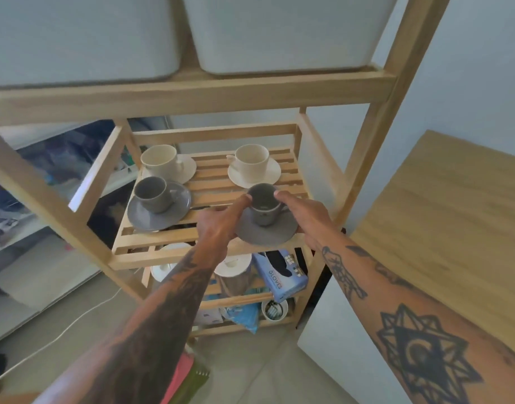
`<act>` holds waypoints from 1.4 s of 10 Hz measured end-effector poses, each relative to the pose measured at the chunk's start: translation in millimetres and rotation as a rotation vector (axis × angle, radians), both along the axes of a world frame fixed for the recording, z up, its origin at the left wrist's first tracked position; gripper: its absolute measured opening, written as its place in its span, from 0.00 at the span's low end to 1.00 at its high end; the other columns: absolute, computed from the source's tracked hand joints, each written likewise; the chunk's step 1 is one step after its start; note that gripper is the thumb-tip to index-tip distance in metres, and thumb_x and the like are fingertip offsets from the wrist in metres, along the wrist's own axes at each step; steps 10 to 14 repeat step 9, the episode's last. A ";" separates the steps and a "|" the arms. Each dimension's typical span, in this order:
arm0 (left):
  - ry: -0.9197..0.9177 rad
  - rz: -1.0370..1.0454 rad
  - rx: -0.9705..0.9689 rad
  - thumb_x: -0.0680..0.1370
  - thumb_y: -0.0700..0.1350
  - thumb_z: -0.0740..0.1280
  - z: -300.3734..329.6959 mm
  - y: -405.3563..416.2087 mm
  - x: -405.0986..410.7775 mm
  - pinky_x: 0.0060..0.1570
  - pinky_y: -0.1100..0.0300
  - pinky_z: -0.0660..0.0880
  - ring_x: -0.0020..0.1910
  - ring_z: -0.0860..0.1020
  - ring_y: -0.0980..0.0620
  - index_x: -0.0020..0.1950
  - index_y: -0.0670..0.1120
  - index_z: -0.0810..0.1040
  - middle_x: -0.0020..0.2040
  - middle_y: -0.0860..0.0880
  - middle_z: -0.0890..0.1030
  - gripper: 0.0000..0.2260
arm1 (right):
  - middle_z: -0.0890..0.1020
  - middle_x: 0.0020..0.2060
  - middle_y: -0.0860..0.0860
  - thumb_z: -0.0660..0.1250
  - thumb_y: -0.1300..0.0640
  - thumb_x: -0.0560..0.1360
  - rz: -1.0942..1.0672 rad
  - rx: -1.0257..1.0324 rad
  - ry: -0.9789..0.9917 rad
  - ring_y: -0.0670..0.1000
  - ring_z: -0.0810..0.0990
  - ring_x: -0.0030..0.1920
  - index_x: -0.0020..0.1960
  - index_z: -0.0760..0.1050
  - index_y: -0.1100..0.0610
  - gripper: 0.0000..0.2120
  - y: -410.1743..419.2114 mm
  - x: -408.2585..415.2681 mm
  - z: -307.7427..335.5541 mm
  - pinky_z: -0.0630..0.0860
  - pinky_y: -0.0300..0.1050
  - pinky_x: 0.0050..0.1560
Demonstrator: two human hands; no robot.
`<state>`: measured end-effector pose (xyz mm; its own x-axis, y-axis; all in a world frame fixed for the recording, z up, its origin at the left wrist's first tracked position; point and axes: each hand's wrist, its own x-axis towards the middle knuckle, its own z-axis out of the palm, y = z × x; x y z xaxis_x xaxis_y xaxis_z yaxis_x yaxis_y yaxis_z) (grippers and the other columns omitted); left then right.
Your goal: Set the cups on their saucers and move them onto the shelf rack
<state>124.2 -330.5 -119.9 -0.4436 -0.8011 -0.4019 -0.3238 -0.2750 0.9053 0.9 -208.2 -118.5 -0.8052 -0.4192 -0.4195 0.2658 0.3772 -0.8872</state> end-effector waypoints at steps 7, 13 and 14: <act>-0.047 0.020 -0.006 0.68 0.64 0.77 -31.5 -36.0 -50.0 0.64 0.44 0.78 0.61 0.80 0.42 0.70 0.41 0.78 0.63 0.43 0.82 0.38 | 0.71 0.78 0.54 0.70 0.31 0.73 -0.037 0.057 0.065 0.58 0.71 0.76 0.79 0.67 0.55 0.43 -43.3 -39.3 -26.7 0.71 0.51 0.65; -0.057 -0.008 -0.015 0.73 0.65 0.72 -21.1 -29.8 -41.5 0.64 0.45 0.77 0.61 0.78 0.44 0.71 0.41 0.76 0.65 0.45 0.80 0.36 | 0.68 0.80 0.54 0.69 0.32 0.74 -0.023 0.046 0.063 0.58 0.67 0.79 0.81 0.64 0.54 0.43 -36.3 -32.2 -20.4 0.69 0.52 0.69; -0.057 -0.008 -0.015 0.73 0.65 0.72 -21.1 -29.8 -41.5 0.64 0.45 0.77 0.61 0.78 0.44 0.71 0.41 0.76 0.65 0.45 0.80 0.36 | 0.68 0.80 0.54 0.69 0.32 0.74 -0.023 0.046 0.063 0.58 0.67 0.79 0.81 0.64 0.54 0.43 -36.3 -32.2 -20.4 0.69 0.52 0.69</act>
